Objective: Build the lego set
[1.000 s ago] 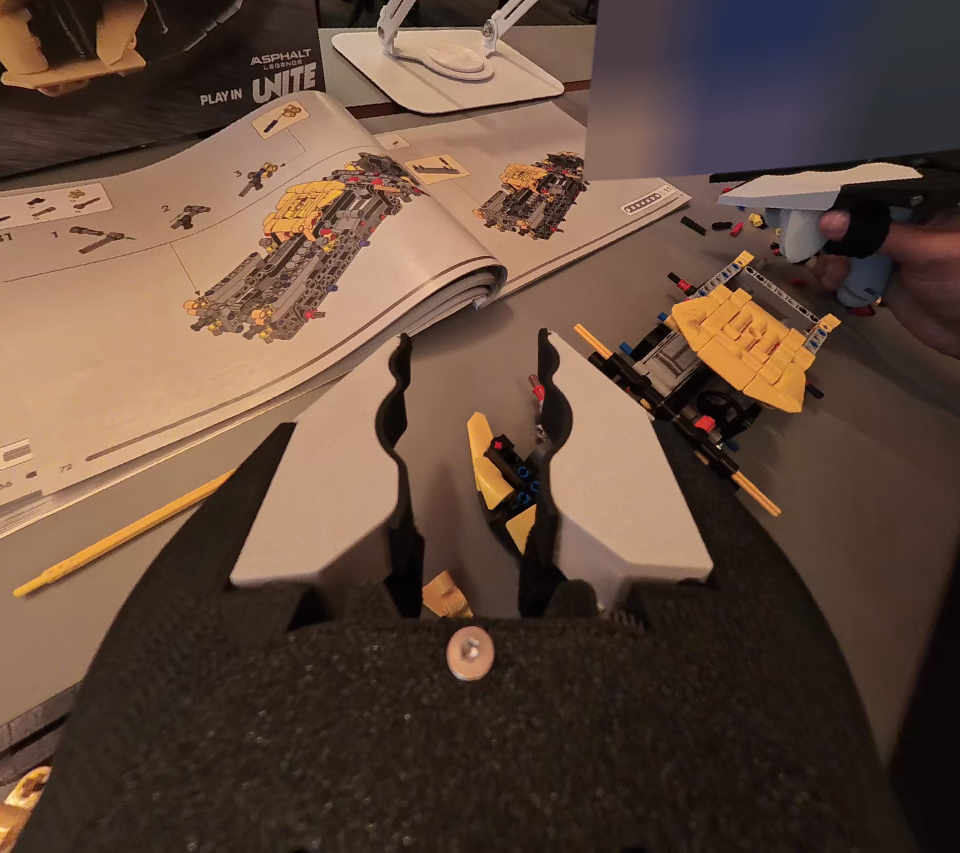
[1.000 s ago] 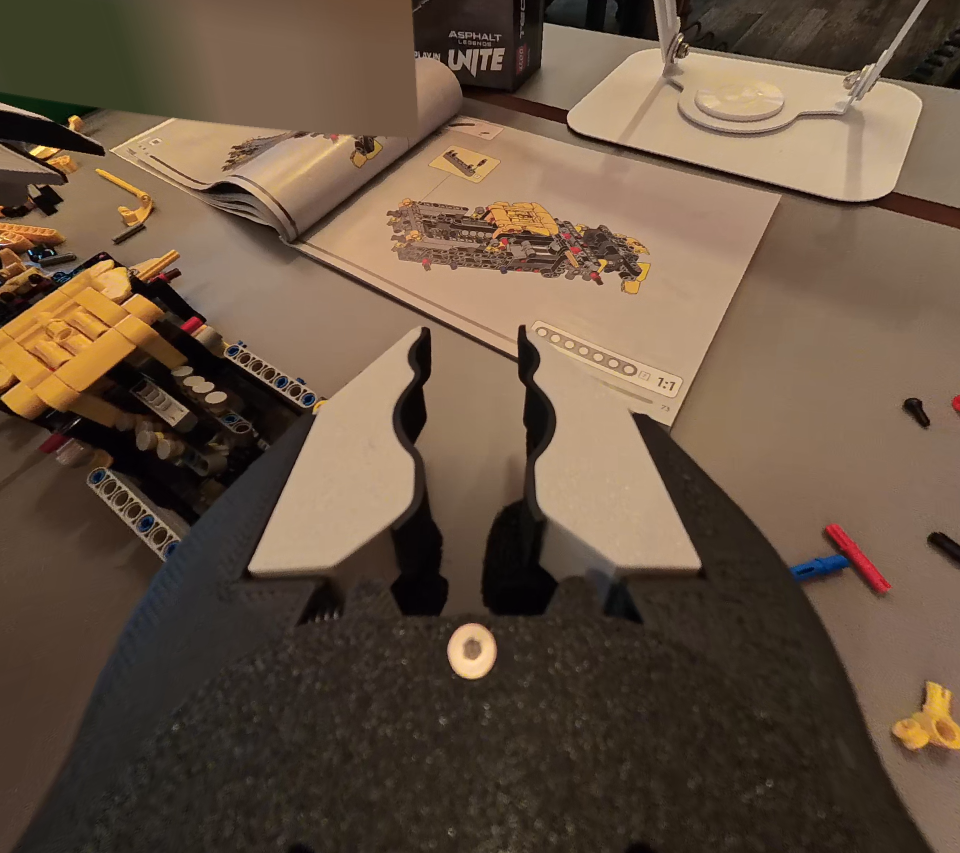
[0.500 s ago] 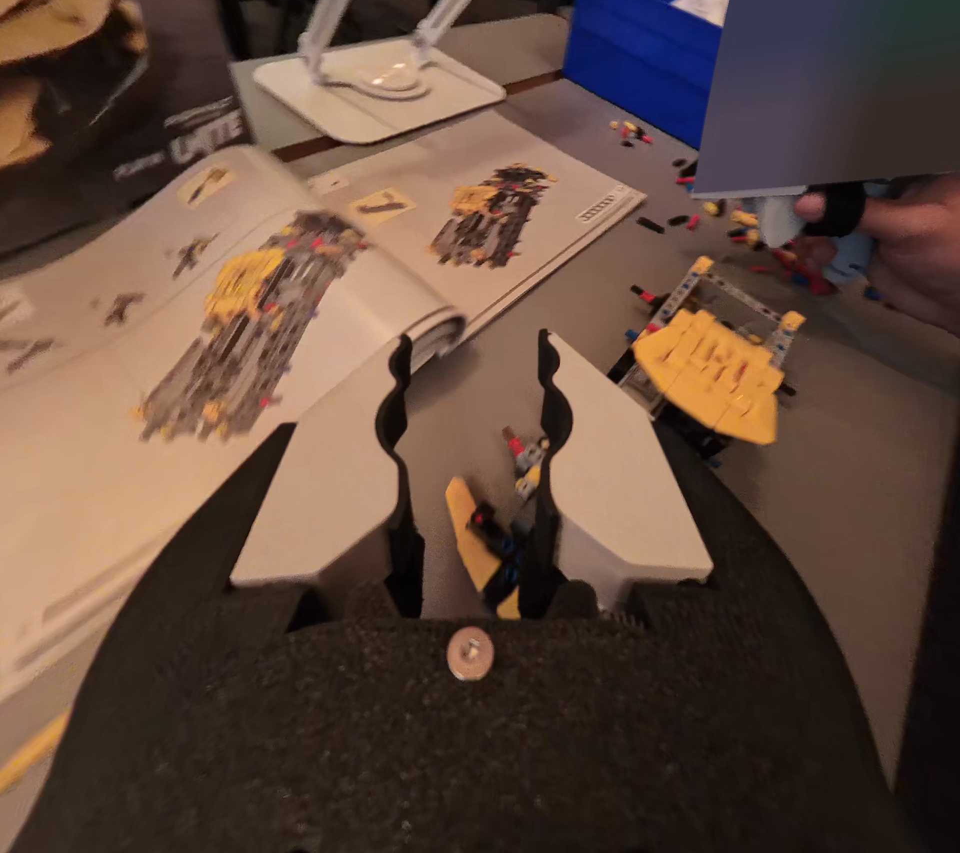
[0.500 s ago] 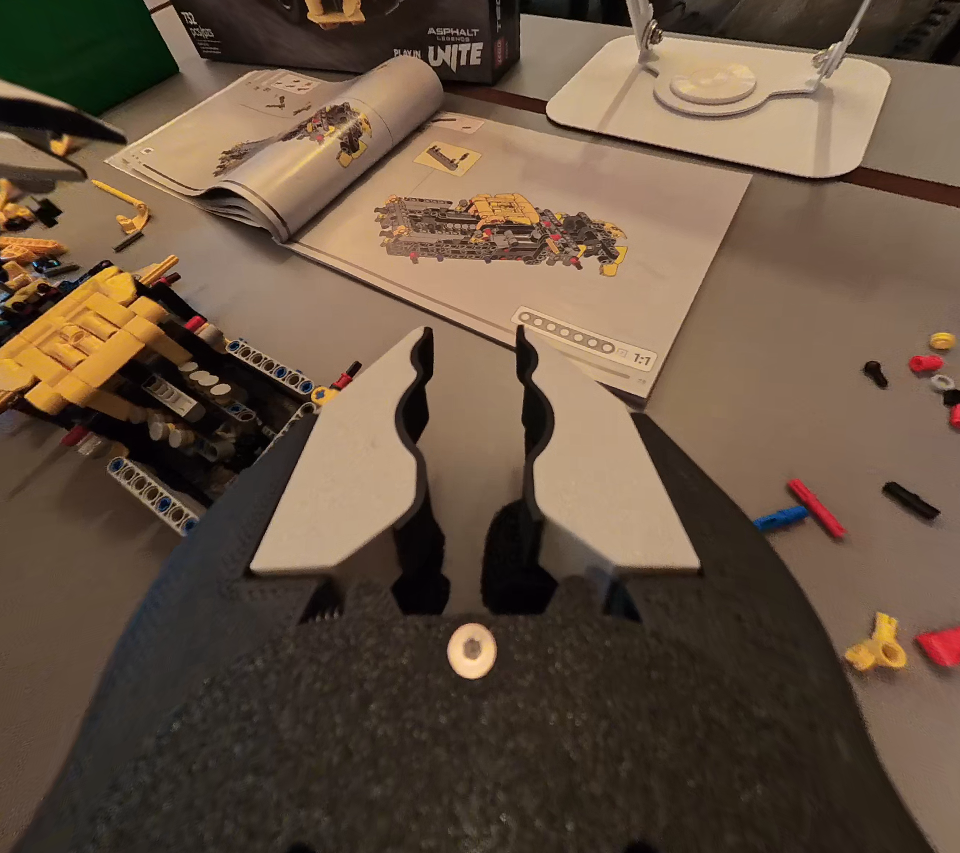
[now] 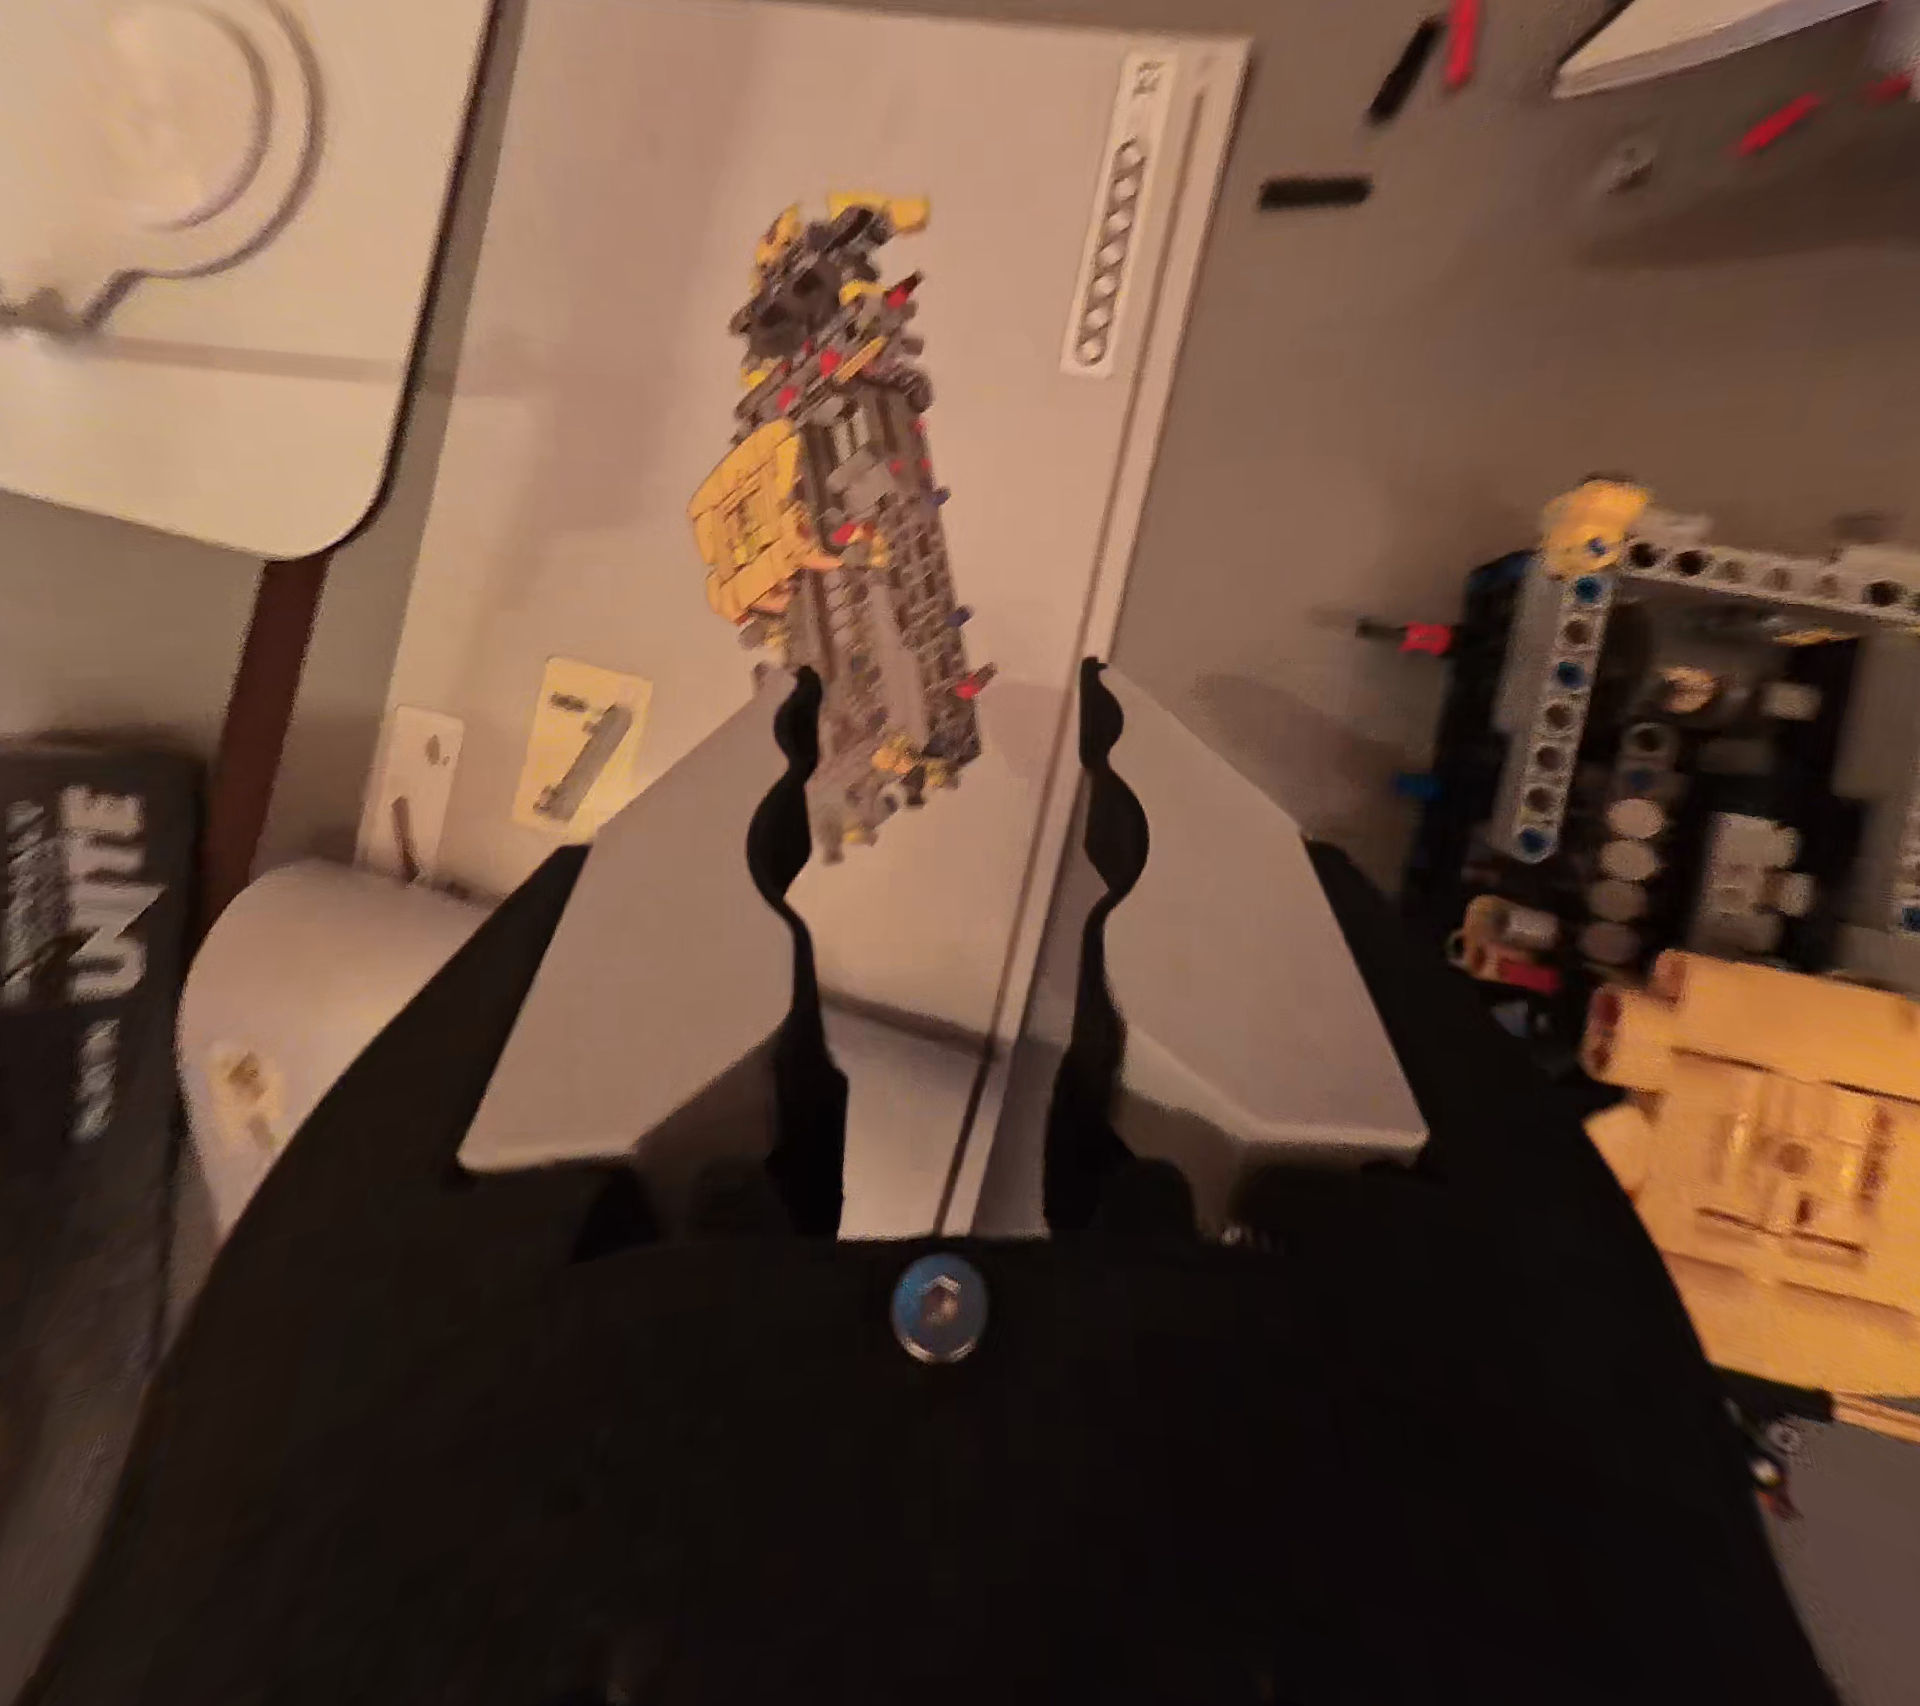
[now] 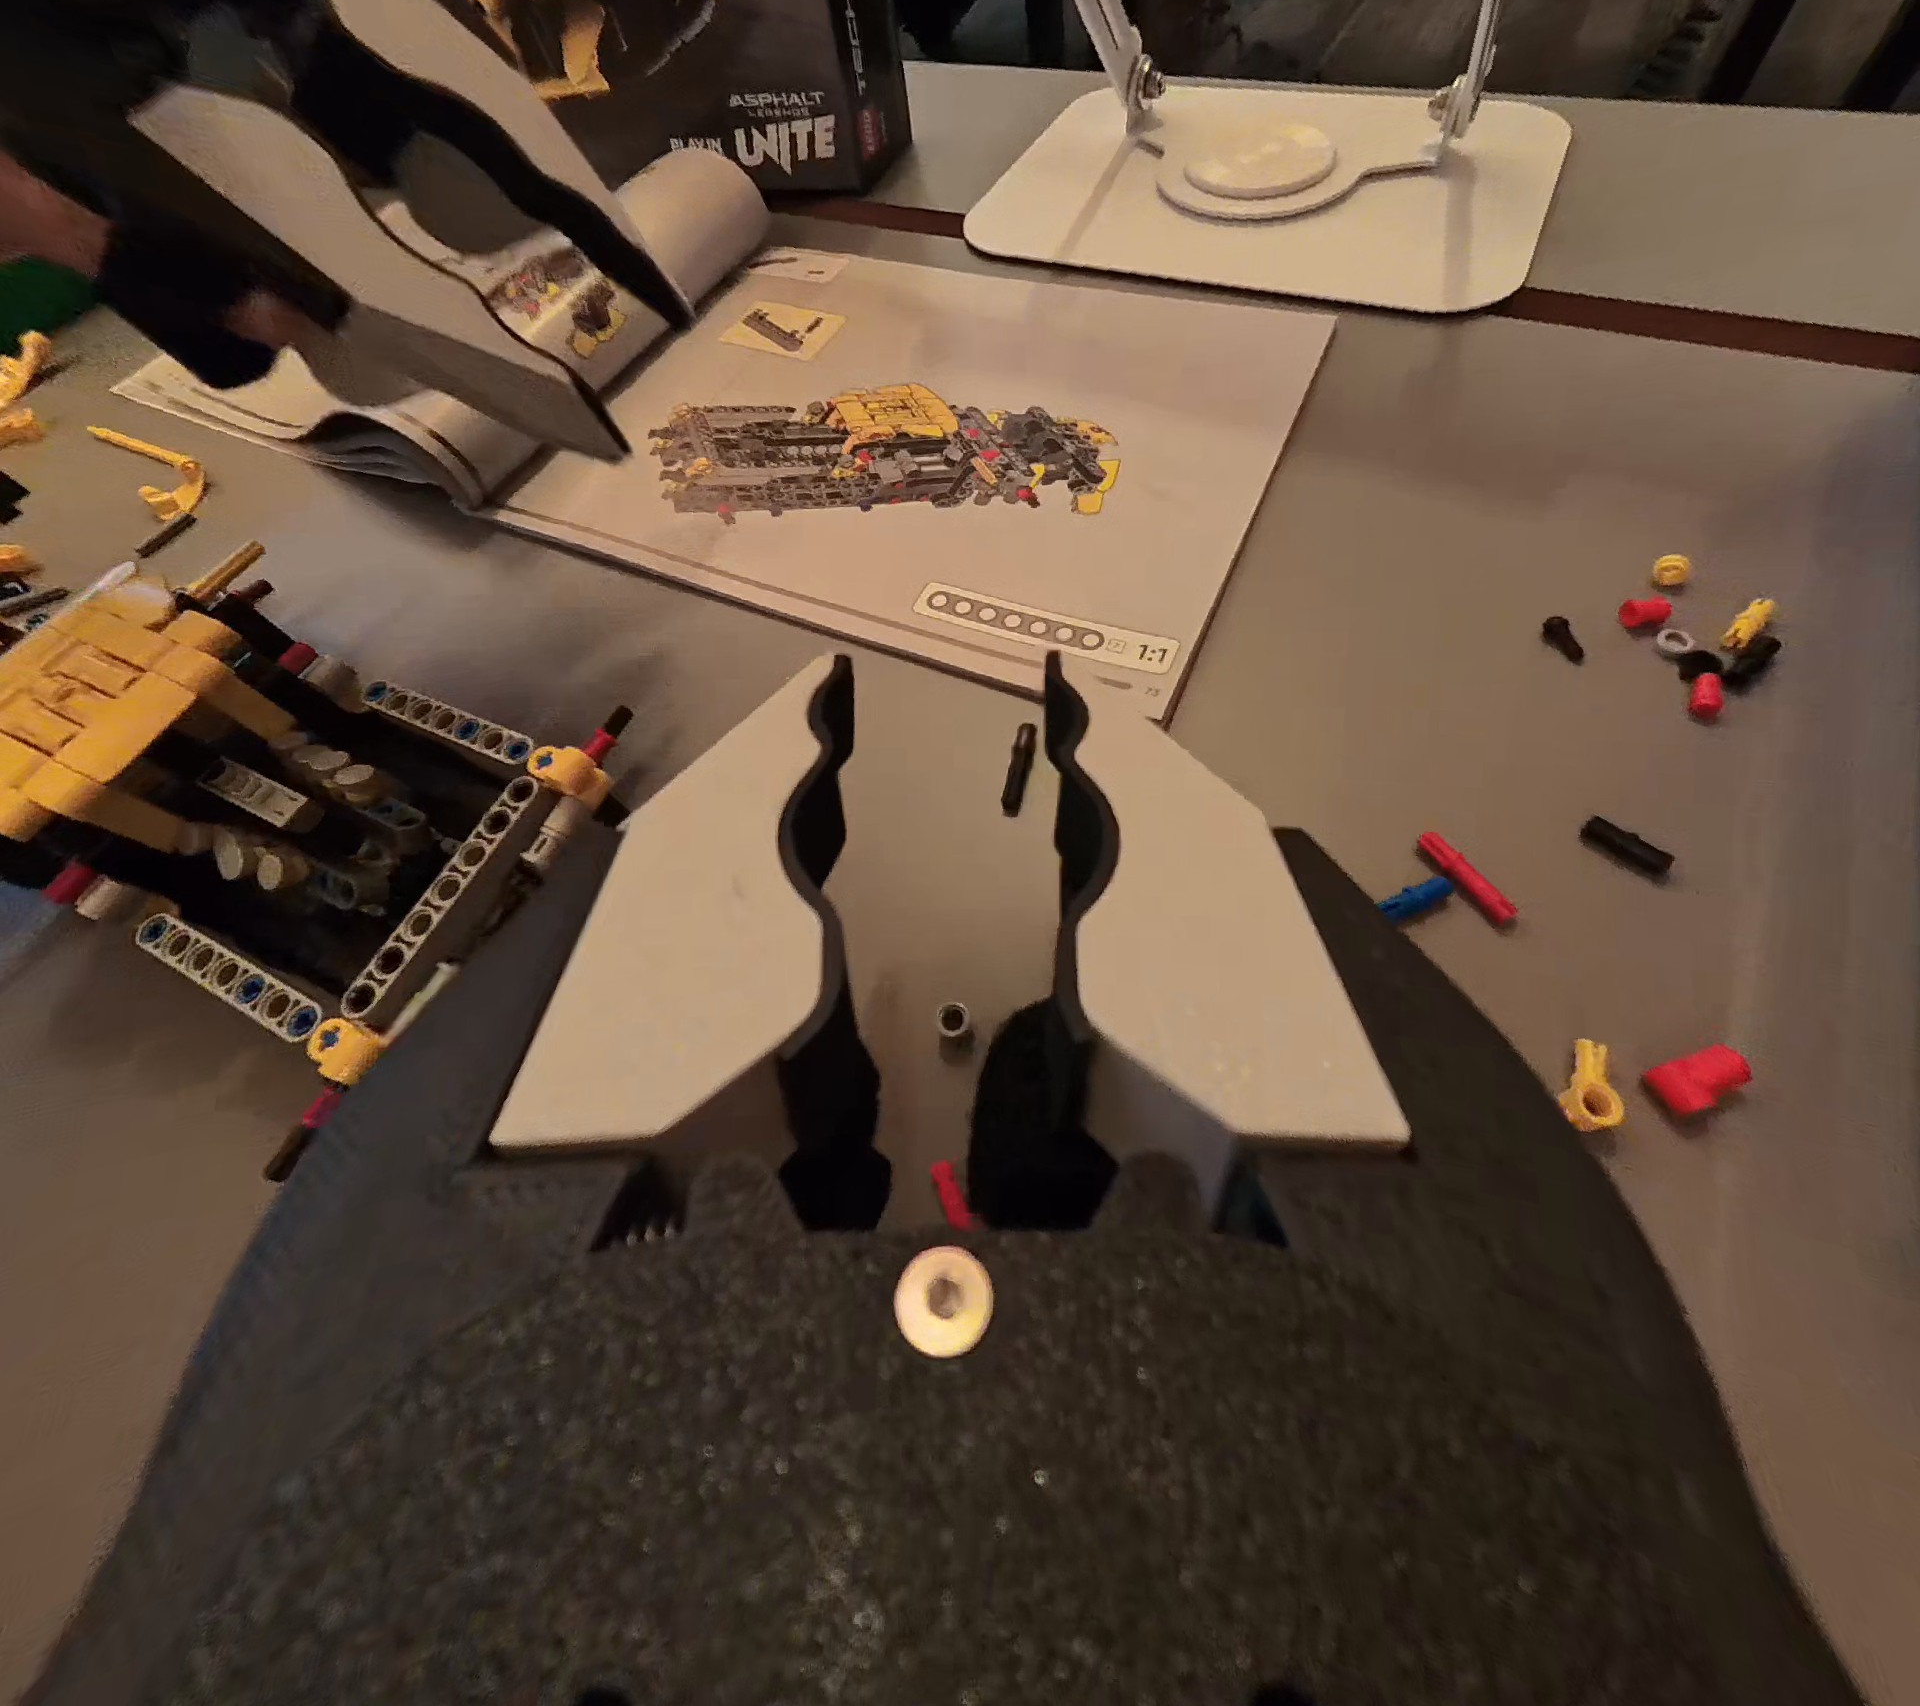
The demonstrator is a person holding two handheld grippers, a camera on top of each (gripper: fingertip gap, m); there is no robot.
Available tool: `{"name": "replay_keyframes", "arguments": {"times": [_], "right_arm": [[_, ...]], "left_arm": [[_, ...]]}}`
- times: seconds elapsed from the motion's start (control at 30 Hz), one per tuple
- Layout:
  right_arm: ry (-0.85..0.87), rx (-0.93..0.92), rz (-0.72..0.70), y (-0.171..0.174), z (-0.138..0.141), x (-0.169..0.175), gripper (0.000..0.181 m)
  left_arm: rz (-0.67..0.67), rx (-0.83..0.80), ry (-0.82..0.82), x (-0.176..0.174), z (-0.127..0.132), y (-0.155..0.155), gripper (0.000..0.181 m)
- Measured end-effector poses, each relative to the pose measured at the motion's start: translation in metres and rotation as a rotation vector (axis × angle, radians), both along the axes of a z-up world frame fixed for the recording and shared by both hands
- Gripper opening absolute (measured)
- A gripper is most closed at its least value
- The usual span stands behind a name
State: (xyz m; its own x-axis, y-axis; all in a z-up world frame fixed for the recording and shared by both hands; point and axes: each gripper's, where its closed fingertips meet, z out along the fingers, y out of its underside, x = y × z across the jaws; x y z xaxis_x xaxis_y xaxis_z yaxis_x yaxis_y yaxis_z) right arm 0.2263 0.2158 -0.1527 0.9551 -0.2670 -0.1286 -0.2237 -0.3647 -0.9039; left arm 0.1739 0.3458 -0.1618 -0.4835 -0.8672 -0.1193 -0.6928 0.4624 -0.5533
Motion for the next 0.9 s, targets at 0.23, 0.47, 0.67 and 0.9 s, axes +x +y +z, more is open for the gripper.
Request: {"name": "replay_keyframes", "arguments": {"times": [0.23,0.47,0.67,0.9], "right_arm": [[0.052,-0.261,-0.036,-0.001,-0.047,0.006,0.061],[0.032,-0.440,-0.095,0.028,-0.049,0.052,0.072],[0.212,-0.366,-0.092,0.055,-0.046,0.052,0.054],[0.177,-0.456,-0.144,0.045,-0.059,0.051,0.058]], "left_arm": [[0.223,-0.078,-0.081,-0.060,0.012,0.030,0.050],[0.377,-0.134,-0.108,-0.075,0.009,0.048,0.050],[0.378,-0.222,-0.127,-0.082,0.011,0.039,0.050],[0.393,-0.243,-0.130,-0.081,0.004,0.049,0.050]]}}
